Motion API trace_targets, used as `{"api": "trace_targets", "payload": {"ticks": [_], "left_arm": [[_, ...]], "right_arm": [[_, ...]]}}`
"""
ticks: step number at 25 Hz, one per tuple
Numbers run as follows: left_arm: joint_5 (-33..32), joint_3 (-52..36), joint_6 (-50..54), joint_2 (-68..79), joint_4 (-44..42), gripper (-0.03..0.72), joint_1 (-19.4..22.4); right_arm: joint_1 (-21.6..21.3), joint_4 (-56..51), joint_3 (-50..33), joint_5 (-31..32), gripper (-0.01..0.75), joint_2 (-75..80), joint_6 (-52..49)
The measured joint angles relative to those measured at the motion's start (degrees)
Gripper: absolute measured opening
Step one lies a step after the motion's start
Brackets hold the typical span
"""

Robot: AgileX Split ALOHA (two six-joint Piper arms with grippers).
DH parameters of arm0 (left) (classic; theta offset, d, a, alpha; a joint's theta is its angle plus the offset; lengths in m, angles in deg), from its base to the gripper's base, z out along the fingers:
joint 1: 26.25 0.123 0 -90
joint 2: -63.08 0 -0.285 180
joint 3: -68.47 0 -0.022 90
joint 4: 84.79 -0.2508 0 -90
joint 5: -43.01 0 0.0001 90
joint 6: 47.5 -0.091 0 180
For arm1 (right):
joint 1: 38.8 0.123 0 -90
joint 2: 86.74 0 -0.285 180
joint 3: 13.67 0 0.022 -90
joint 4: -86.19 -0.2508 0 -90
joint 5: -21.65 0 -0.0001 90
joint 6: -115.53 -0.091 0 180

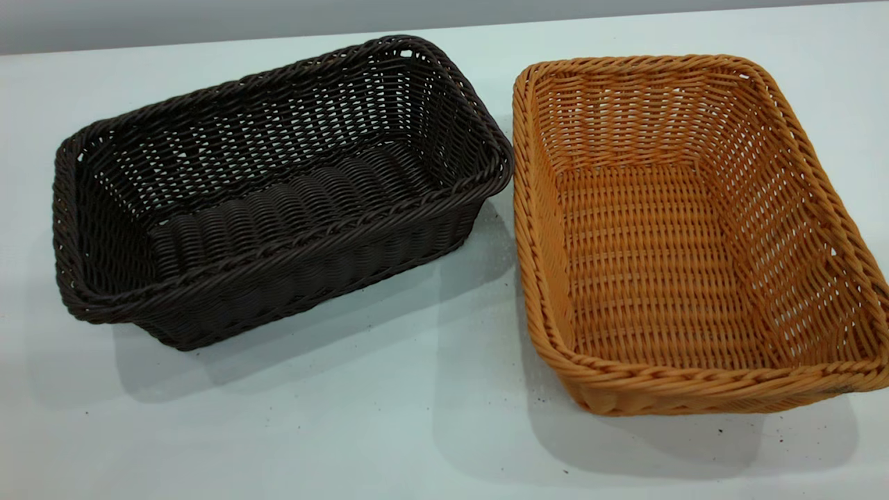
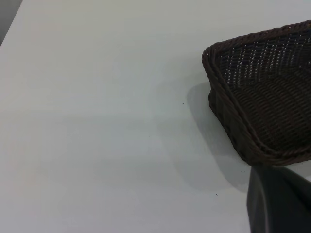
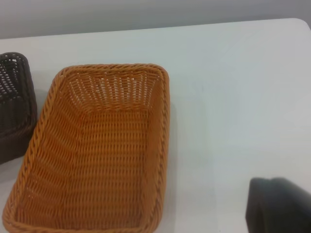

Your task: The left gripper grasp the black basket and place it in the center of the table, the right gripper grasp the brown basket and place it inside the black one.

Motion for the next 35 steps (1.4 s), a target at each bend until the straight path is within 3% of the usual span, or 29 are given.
{"api": "trace_targets", "payload": {"ticks": [31, 35], "left_arm": [[-0.1, 0.0, 0.0, 0.0, -0.2, -0.001, -0.1], [-0.1, 0.0, 0.0, 0.0, -0.2, -0.001, -0.1]], "right_arm": [[0.0, -0.2, 0.0, 0.0, 0.000, 0.0, 0.0], [0.0, -1.7, 0.0, -2.4, 0.000, 0.0, 0.0]]}}
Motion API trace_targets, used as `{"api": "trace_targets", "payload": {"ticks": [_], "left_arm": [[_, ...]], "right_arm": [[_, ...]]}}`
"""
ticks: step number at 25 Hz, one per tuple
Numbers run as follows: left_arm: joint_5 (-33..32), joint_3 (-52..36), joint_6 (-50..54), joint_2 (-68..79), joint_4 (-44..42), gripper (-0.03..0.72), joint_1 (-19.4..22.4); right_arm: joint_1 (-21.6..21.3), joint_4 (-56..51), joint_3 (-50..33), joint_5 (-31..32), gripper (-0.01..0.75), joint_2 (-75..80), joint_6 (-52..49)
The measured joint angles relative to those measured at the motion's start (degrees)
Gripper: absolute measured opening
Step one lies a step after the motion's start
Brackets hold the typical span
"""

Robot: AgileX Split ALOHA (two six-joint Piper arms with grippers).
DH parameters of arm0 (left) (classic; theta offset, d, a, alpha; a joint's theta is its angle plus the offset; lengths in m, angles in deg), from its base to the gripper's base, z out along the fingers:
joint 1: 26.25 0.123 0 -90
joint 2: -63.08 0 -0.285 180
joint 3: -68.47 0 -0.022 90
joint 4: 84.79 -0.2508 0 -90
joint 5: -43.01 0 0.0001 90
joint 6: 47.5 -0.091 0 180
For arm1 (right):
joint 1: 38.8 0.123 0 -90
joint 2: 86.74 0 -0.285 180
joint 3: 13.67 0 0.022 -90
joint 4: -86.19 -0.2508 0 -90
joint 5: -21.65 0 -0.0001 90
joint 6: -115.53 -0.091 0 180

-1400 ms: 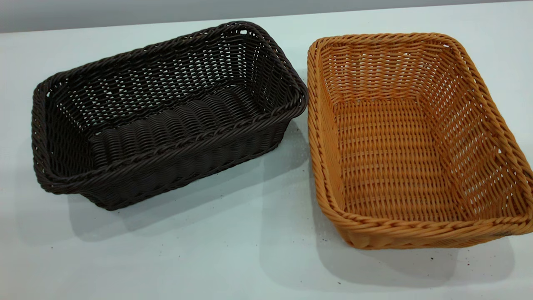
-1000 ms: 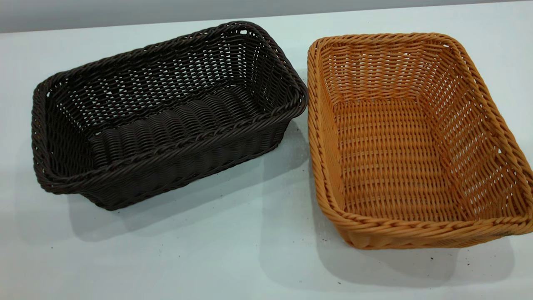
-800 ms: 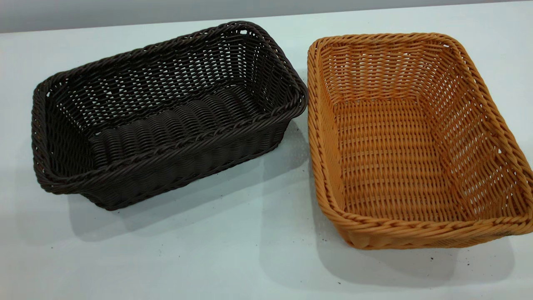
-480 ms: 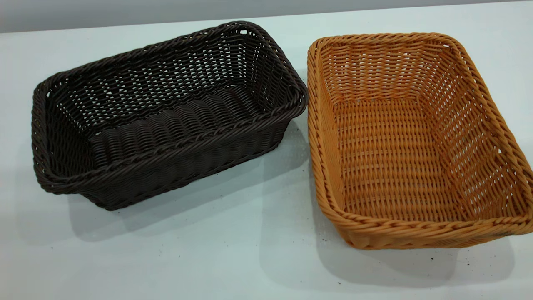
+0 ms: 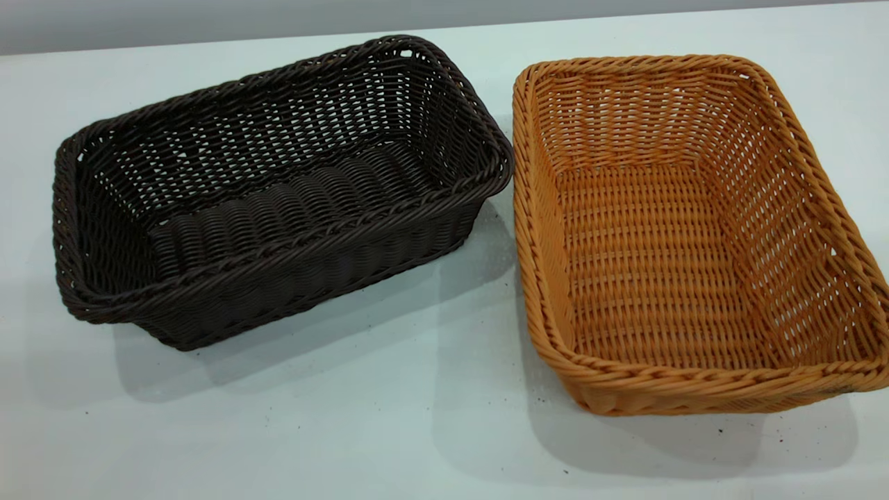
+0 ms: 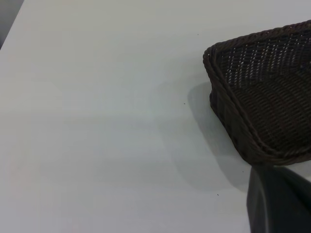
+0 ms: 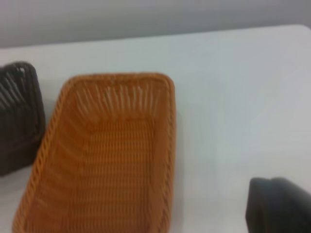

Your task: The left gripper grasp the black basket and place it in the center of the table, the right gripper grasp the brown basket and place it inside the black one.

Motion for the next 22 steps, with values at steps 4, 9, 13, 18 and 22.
{"api": "trace_targets", "payload": {"ticks": [4, 9, 13, 18, 22], "left_arm": [[0.1, 0.0, -0.1, 0.0, 0.2, -0.001, 0.0], [1.3, 1.9, -0.3, 3.4, 0.5, -0.001, -0.1], [3.3, 6.0, -2.9, 10.6, 0.5, -0.001, -0.1], [9.8, 11.8, -6.2, 21.7, 0.1, -0.001, -0.1], [16.6, 14.3, -7.8, 29.7, 0.0, -0.001, -0.1]], "right_arm": [[0.0, -4.6, 0.0, -2.0, 0.000, 0.0, 0.1], [0.0, -4.9, 1.0, -5.0, 0.000, 1.8, 0.1], [0.0, -5.6, 3.9, -9.7, 0.000, 9.6, 0.3], [0.0, -5.6, 10.4, -15.7, 0.000, 21.9, 2.5], [0.0, -5.5, 15.1, -20.9, 0.000, 31.7, 5.7]]}}
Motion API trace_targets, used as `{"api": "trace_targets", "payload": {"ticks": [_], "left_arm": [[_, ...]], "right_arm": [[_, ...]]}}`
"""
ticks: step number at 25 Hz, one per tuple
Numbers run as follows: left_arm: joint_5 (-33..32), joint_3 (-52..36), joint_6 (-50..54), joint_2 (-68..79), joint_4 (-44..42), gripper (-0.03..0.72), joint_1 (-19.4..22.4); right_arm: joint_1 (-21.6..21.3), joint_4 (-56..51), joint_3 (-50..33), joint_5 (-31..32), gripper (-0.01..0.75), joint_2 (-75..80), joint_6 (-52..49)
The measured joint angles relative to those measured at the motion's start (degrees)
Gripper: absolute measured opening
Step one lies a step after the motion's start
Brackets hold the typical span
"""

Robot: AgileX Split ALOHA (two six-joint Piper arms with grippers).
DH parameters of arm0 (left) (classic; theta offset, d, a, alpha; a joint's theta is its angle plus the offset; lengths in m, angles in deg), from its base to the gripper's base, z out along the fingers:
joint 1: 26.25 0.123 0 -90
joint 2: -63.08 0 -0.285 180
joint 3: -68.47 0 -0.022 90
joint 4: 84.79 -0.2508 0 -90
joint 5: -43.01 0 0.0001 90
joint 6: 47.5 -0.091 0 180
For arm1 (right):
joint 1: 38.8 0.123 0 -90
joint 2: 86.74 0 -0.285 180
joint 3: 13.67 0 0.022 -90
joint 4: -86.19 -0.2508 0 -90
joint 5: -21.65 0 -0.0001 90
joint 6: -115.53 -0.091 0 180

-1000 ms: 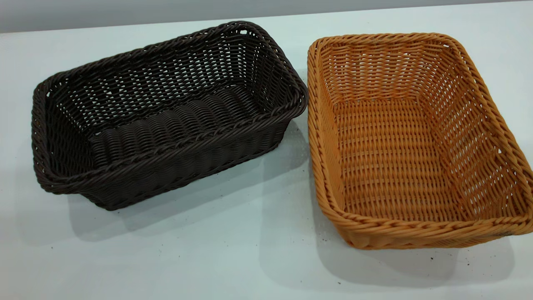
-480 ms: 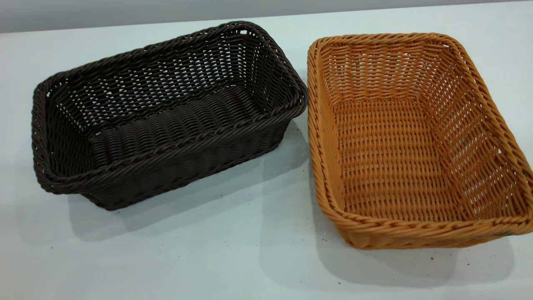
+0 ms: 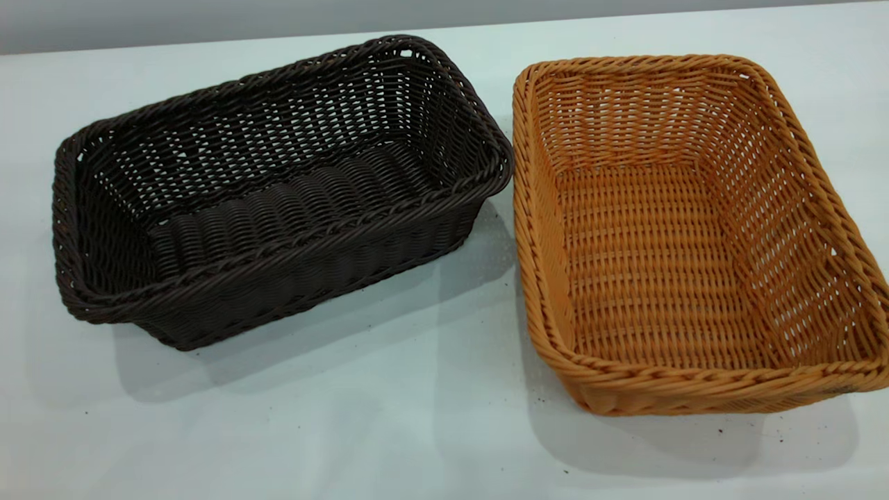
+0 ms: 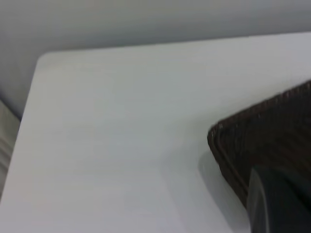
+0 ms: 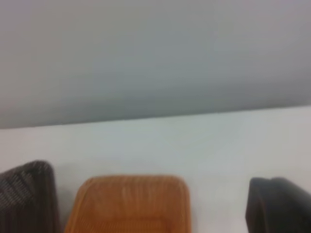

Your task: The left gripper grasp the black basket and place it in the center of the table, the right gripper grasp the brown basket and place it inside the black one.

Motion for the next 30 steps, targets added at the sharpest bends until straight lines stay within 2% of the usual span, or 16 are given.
{"api": "trace_targets", "payload": {"ticks": [6, 11, 13, 16, 20, 25, 28, 30], "left_arm": [[8.8, 1.1, 0.2, 7.6, 0.5, -0.001, 0.0], [8.3, 2.4, 0.2, 10.2, 2.1, -0.001, 0.0], [8.3, 2.7, 0.2, 10.1, 2.0, -0.001, 0.0], [8.4, 2.8, 0.2, 10.0, 1.6, 0.008, 0.0], [8.3, 2.8, 0.0, 10.0, 1.6, 0.110, 0.0], [9.8, 2.8, -0.1, 10.0, 1.6, 0.317, 0.0], [11.2, 2.8, 0.8, 10.0, 2.0, 0.397, 0.0], [12.2, 2.9, 0.8, 10.2, 2.0, 0.418, 0.0]], "right_arm": [[0.0, 0.1, 0.6, -6.2, 0.000, 9.2, 0.2], [0.0, 0.2, 0.6, -6.8, 0.004, 10.1, 0.2], [0.0, 0.3, 0.6, -6.6, 0.029, 10.1, 0.1], [0.0, 0.2, 0.4, -5.9, 0.108, 10.1, -0.1], [0.0, 0.1, 0.4, -5.9, 0.272, 10.1, -0.1], [0.0, 0.1, 0.4, -6.5, 0.479, 10.0, -0.1], [0.0, -0.2, 0.4, -7.1, 0.547, 10.0, -0.1], [0.0, -0.7, 0.4, -7.4, 0.560, 10.0, -0.1]]}}
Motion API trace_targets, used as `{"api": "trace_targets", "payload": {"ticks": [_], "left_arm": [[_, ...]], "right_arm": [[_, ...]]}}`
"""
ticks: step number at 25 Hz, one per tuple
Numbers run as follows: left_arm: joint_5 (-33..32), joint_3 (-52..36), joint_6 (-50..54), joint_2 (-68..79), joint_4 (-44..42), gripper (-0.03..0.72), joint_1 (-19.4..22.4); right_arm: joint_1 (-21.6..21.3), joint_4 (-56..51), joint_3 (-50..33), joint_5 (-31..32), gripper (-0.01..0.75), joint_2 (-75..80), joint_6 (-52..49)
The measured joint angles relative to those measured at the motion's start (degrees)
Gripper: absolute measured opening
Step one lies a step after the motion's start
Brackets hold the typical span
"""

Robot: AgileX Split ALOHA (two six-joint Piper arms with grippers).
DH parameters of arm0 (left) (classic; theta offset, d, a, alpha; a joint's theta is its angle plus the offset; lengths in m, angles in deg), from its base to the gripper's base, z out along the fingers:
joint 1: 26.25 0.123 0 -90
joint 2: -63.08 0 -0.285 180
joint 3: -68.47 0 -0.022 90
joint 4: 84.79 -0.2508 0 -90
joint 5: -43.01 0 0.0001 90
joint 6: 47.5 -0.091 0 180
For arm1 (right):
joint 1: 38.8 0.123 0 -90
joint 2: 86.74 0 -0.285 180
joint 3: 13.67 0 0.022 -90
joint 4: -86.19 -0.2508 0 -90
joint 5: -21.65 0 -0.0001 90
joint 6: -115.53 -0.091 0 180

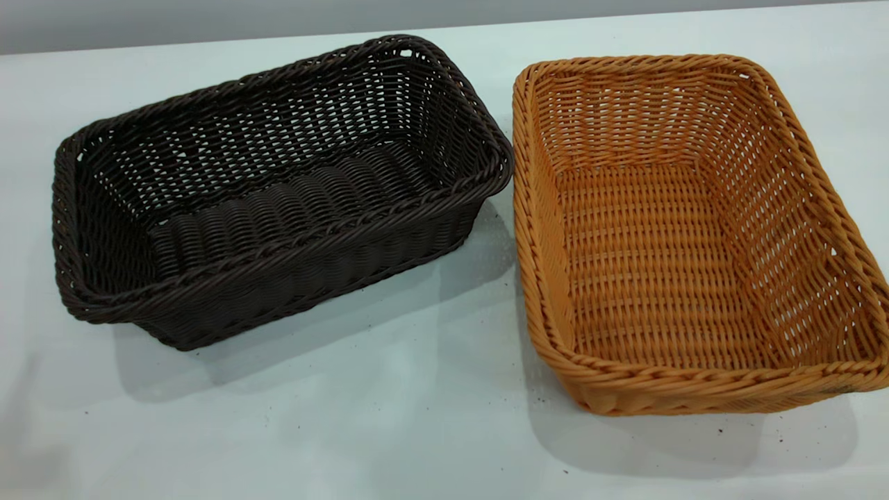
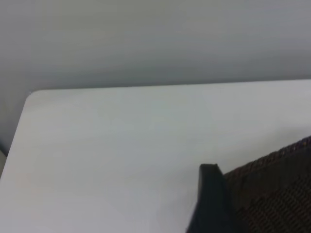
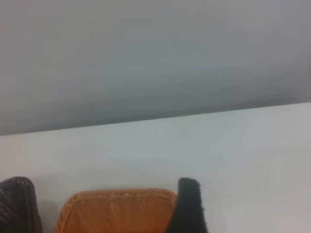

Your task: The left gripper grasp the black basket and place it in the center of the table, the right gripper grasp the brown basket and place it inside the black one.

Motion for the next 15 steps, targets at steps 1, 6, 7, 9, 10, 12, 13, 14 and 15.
{"api": "trace_targets", "payload": {"ticks": [1, 6, 7, 9, 10, 12, 13, 14, 15], "left_arm": [[0.4, 0.4, 0.0, 0.6, 0.0, 0.422, 0.0], [-0.9, 5.8, 0.0, 6.2, 1.3, 0.428, 0.0], [-1.0, 7.3, 0.0, 7.6, 1.5, 0.428, 0.0], [-0.8, 10.1, -0.1, 11.2, 2.4, 0.428, 0.0], [-0.5, 11.7, -0.6, 12.8, 2.8, 0.428, 0.0], [0.5, 14.5, -1.2, 16.5, 2.8, 0.428, 0.0], [1.2, 15.9, -1.2, 18.4, 2.8, 0.428, 0.0], [2.2, 17.2, -1.2, 19.9, 2.8, 0.428, 0.0], [3.6, 18.5, -1.2, 21.7, 3.1, 0.428, 0.0]], "right_arm": [[0.0, -0.4, 0.0, -0.4, 0.563, 0.0, 0.0], [0.0, -0.5, 0.1, -3.4, 0.567, 1.6, 0.0], [0.0, -0.7, 0.2, -3.6, 0.567, 2.3, 0.0], [0.0, -1.1, 0.2, -3.8, 0.567, 3.8, 0.0], [0.0, -1.7, 0.2, -3.6, 0.567, 4.6, -0.1], [0.0, -3.3, 0.3, -2.7, 0.567, 6.4, -0.1], [0.0, -4.1, 0.7, -2.1, 0.567, 7.2, -0.1], [0.0, -4.7, 1.2, -1.4, 0.567, 8.2, -0.1], [0.0, -5.4, 1.7, -0.2, 0.567, 9.2, -0.1]]}}
